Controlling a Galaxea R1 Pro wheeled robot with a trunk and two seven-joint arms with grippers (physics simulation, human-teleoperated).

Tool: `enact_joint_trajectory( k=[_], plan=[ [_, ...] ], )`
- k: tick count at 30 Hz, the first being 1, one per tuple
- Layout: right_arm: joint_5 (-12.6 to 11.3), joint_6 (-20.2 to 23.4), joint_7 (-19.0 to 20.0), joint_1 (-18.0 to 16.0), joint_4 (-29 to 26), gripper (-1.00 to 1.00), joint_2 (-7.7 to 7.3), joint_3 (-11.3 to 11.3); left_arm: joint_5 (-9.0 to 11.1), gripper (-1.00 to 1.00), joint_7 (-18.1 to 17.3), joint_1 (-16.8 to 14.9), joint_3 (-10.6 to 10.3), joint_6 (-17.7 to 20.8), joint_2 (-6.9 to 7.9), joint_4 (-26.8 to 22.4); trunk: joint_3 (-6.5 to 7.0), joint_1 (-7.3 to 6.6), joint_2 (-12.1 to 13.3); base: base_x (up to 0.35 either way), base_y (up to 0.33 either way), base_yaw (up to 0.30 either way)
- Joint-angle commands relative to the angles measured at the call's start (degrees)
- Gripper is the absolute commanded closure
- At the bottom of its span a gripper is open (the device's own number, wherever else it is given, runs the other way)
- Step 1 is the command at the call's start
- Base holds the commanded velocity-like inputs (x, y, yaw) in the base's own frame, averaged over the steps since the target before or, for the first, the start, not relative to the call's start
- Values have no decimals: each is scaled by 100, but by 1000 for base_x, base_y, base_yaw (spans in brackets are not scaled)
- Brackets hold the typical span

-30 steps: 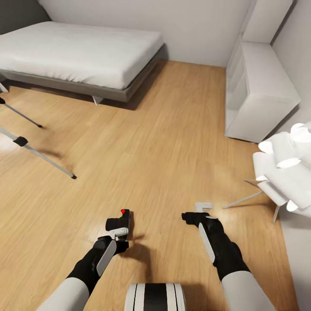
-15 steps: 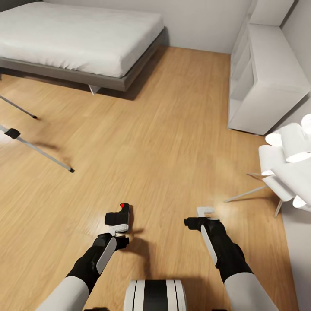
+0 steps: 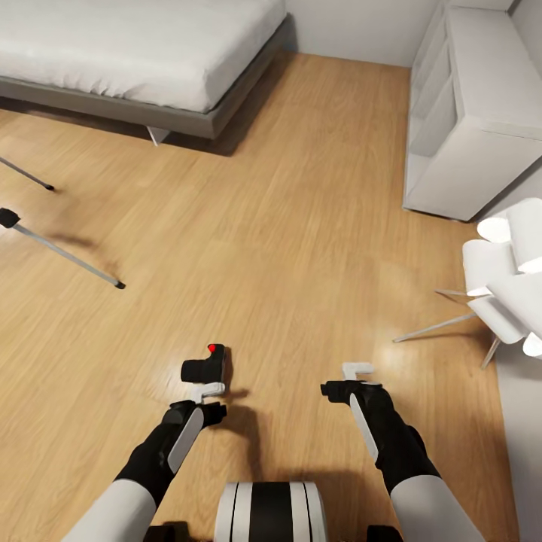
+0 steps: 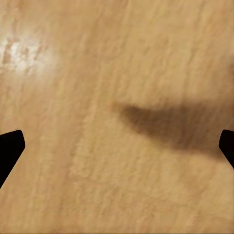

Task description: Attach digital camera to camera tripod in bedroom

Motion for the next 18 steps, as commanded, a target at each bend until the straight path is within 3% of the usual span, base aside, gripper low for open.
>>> enact_joint_trajectory(
  k=[1,18],
  plan=[
    [28,25,-6,-2,-5,-100,3,-2,61,-100,52,-1,-15,13,3,-54,-4,-1,-2,0,0,0],
    [-1,-153,-19,-2,55,-100,0,-2,54,-100,63,-1,-19,22,11,-680,-4,-1,-2,0,0,0]
  ],
)
